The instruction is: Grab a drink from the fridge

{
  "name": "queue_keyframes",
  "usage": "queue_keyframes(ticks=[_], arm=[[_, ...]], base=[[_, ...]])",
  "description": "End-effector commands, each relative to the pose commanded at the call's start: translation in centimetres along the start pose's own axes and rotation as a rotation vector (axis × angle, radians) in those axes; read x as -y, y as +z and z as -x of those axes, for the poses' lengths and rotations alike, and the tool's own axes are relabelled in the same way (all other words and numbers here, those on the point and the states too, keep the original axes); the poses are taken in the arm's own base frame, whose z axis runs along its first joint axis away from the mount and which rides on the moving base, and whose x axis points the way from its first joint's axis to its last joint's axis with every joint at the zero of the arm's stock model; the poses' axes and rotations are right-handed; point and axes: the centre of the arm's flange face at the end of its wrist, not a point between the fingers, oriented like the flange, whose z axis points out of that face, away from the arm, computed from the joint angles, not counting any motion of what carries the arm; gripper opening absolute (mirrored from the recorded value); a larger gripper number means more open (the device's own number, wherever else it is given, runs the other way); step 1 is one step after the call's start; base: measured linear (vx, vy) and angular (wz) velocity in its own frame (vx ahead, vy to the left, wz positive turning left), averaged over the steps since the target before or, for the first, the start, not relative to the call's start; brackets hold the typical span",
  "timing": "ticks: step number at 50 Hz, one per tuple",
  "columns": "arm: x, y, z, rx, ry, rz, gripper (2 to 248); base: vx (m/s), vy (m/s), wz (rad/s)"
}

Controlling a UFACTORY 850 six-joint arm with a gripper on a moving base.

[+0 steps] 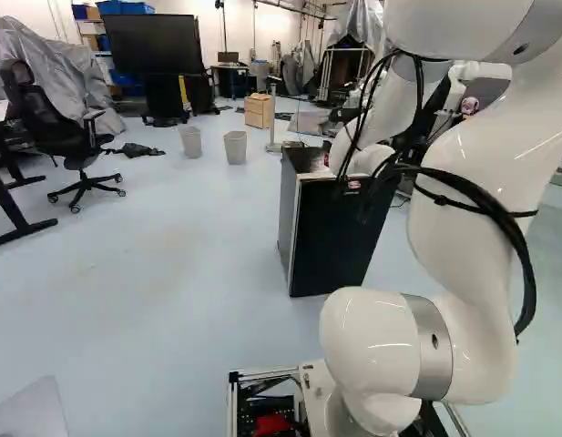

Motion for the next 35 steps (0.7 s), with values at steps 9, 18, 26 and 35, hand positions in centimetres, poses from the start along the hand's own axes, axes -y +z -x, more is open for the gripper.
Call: queue_keyframes(ticks=[9,18,26,35], arm=[[1.5,-1.6,0.6,0.008,0.003,-0.006,97],[3.0,-3.4,1.5,0.018,0.007,-0.013,97],[4.5,-5.4,2.4,0.029,0.01,-0.02,97],[6.2,-7.9,3.7,0.043,0.012,-0.028,97]], base=[[0.0,0.0,0.0],[0.0,0.0,0.0],[0.0,0.0,0.0],[0.0,0.0,0.0]])
